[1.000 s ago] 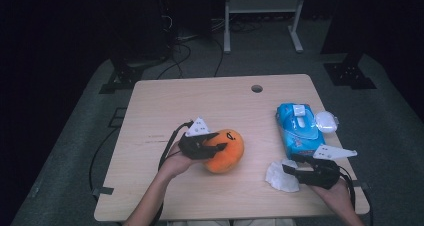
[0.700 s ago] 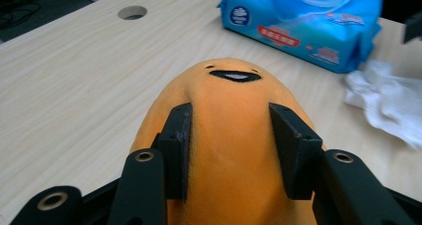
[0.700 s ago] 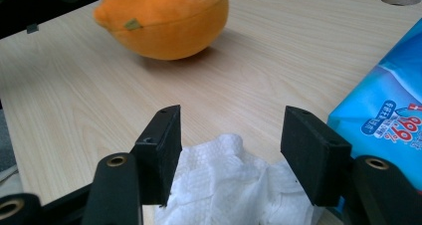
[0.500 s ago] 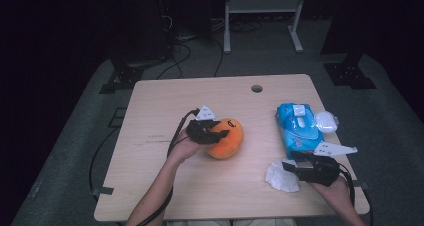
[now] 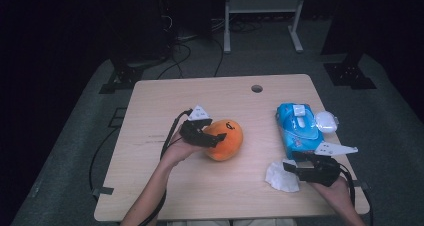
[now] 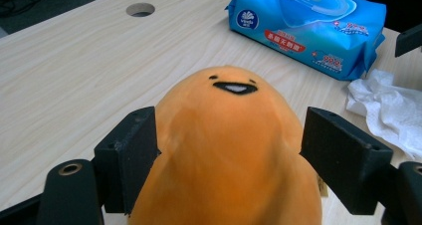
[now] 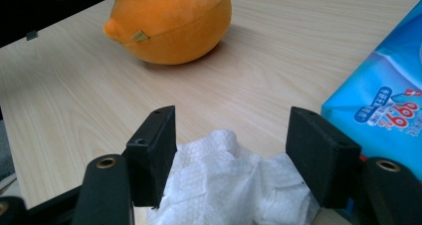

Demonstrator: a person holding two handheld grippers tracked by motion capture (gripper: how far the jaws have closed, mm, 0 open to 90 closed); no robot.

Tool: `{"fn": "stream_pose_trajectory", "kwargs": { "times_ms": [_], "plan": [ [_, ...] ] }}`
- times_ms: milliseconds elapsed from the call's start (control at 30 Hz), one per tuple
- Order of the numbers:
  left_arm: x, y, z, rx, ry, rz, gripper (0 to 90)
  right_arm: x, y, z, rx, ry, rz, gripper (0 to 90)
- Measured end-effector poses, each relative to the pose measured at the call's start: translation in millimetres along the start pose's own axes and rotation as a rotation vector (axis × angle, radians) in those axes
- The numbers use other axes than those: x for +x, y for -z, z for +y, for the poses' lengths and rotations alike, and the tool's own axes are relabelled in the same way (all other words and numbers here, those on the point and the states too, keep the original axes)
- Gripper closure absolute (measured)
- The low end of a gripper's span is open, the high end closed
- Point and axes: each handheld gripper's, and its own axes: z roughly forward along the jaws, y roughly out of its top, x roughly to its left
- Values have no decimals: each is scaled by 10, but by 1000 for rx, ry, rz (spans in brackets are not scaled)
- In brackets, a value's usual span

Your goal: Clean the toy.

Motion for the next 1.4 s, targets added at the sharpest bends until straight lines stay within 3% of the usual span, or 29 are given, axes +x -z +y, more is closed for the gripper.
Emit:
{"fn": "stream_pose_trajectory", "kwargs": {
  "times_ms": [367,600,1400],
  "plan": [
    [-19,180,-230,-23,39,10,197,1,-12,-18,3,-6,-2,344],
    [-26,326,-323,-28,40,23,192,-1,-17,-22,2,-13,-5,339],
    [-11,555,-612,-16,86,46,170,-10,6,-33,-4,-32,1,342]
  ]
}}
